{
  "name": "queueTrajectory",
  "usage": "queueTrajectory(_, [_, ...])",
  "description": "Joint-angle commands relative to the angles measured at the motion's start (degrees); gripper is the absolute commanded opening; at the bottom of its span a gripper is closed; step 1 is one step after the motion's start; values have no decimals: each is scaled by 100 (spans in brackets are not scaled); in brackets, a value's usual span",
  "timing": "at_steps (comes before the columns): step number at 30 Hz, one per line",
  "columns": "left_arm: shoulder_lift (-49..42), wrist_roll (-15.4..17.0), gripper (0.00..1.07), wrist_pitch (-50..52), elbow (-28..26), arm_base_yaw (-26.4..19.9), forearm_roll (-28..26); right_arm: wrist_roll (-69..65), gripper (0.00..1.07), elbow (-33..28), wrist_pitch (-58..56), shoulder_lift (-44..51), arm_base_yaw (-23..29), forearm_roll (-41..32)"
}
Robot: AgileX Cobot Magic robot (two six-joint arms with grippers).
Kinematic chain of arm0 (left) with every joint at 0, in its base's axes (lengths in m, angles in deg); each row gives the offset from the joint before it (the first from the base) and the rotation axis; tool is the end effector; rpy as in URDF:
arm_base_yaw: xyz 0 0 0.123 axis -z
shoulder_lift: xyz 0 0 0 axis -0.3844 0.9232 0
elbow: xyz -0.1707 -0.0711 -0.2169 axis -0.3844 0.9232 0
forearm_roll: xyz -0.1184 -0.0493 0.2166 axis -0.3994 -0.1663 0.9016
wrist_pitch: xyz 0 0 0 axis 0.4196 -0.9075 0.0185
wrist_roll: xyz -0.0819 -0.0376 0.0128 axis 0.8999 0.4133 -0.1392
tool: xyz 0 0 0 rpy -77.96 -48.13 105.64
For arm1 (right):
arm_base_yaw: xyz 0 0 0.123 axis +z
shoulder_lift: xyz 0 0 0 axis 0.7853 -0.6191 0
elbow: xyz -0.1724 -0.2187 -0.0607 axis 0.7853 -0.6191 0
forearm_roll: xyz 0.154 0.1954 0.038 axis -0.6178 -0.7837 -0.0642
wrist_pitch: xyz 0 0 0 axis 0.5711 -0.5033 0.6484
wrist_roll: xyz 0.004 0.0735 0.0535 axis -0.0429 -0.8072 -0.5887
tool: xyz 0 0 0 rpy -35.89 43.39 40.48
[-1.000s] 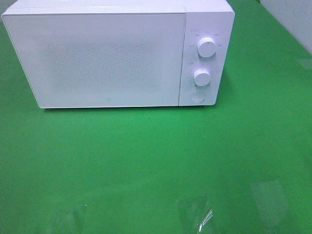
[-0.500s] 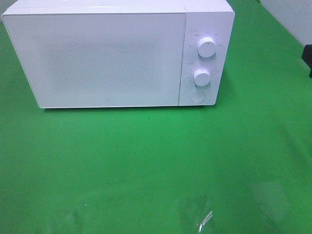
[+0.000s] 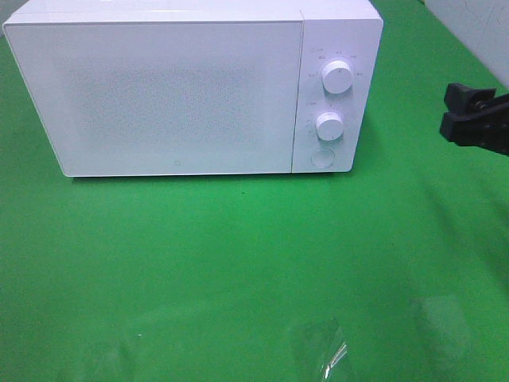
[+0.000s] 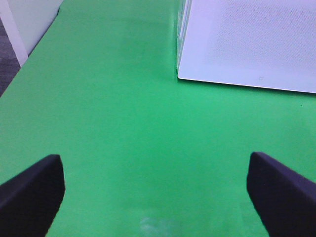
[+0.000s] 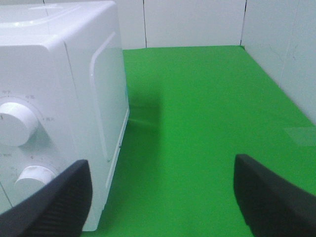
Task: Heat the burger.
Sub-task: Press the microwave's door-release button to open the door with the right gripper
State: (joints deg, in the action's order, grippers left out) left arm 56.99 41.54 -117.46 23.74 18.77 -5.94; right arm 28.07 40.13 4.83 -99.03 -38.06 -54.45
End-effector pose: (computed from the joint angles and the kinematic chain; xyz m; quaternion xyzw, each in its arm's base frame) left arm -0.0076 -0.0054 0.2812 -0.0370 0.8477 -0.0191 0.5289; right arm 0.2312 0.0389 0.2056 -0.0098 0.7390 0.0254 0.6731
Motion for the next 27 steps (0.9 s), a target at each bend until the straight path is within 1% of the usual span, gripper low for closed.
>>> queueTrajectory(1, [-29,-11,92,-23,-6,-6,-11,218,76,-17,441,-258,315,-441])
queueTrajectory(2, [-29,-11,92,-23,-6,-6,-11,223,76,-17,539,-378,458,-567])
queueTrajectory(3, [-29,-11,92,-23,-6,-6,-11,223,76,-17,539,-378,458,-567])
queueTrajectory(4, [-29,-11,92,-23,-6,-6,-11,223,76,-17,756,-573,710,-831])
queueTrajectory(5, [-29,-11,92,-23,-6,-6,-11,223,76,-17,756,-573,710,-831])
queueTrajectory(6, [-29,-11,92,-23,-6,-6,-11,223,76,-17,911,-733,951,-1060])
queueTrajectory(7, [-29,-11,92,-23,-6,-6,-11,223,76,-17,911,-733,951,-1060])
queueTrajectory(9, [-29,-11,92,-23,-6,-6,-11,269,76,-11,1226,-1054,1490,-1616])
queueTrajectory(10, [-29,-11,92,-23,-6,-6,-11,269,76,-11,1226,-1054,1490,-1616])
queueTrajectory(11, [-29,-11,92,-23,-6,-6,-11,304,76,-11,1392,-1203,1782,-1874])
queueTrajectory(12, [-29,-11,92,-23,-6,-6,-11,304,76,-11,1392,-1203,1782,-1874])
queueTrajectory(13, [-29,-11,92,-23,-6,-6,-11,304,76,11,1513,-1352,2011,-2080])
queueTrajectory(14, [-29,-11,92,-23,-6,-6,-11,304,76,11,1513,-1352,2011,-2080])
queueTrajectory(15, [-29,-11,92,-23,-6,-6,-11,304,76,57,1524,-1495,2229,-2275])
queueTrajectory(18, [-29,-11,92,-23,-6,-6,-11,304,76,103,1530,-1570,2338,-2361])
queueTrajectory(19, [-29,-11,92,-23,-6,-6,-11,309,76,195,1530,-1696,2532,-2532])
queueTrajectory(22, [-29,-11,92,-23,-6,-6,-11,309,76,298,1541,-1799,2676,-2653])
queueTrajectory(24, [-29,-11,92,-23,-6,-6,-11,309,76,544,1495,-2000,2871,-2750])
queueTrajectory(27, [-29,-11,92,-23,-6,-6,-11,304,76,659,1455,-2068,2939,-2813])
